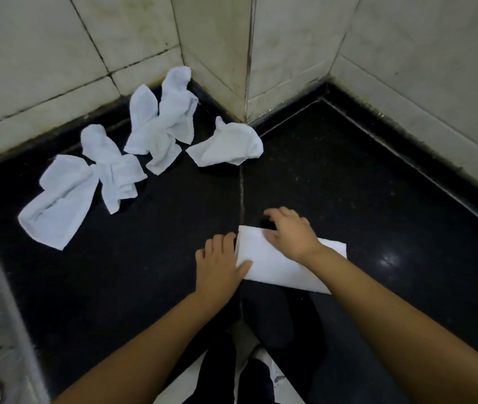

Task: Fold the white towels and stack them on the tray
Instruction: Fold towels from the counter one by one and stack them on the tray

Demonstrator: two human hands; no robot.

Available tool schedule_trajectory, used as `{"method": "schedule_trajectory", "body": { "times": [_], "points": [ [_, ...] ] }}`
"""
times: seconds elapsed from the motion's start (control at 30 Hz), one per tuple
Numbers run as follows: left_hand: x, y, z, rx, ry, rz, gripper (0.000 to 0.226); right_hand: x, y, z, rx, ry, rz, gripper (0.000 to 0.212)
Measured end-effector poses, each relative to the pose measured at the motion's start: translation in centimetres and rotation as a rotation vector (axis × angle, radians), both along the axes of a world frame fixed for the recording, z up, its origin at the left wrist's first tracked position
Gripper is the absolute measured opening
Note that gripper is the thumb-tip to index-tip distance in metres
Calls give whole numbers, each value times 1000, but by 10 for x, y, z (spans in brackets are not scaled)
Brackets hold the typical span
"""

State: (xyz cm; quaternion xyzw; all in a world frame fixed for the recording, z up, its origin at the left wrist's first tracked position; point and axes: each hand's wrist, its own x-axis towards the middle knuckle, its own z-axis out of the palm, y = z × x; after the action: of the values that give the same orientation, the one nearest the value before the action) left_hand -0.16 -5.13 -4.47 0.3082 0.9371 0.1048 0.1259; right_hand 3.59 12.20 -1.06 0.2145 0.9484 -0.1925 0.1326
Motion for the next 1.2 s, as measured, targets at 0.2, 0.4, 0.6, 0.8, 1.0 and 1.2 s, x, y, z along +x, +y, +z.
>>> {"method": "schedule_trajectory", "body": {
  "times": [0.2,0.4,0.6,0.8,1.0,1.2],
  "points": [
    [6,-9,-2,-4,-49,62,54,-36,-26,-2,-73,-171,132,28],
    [-18,17,44,489,-488,155,8,-6,18,47,-520,144,-189,17],
    [-33,70,134,830,-355,0,6,28,70,115,-601,630,-355,15],
    [2,51,145,888,-396,-112,4,83,50,132,-666,706,-307,18],
    [43,-1,75,528,-675,-138,2,159,9,54,-760,388,-305,7],
    [48,-12,46,348,-774,-143,9,180,-4,18,-793,215,-337,10]
  ]
}}
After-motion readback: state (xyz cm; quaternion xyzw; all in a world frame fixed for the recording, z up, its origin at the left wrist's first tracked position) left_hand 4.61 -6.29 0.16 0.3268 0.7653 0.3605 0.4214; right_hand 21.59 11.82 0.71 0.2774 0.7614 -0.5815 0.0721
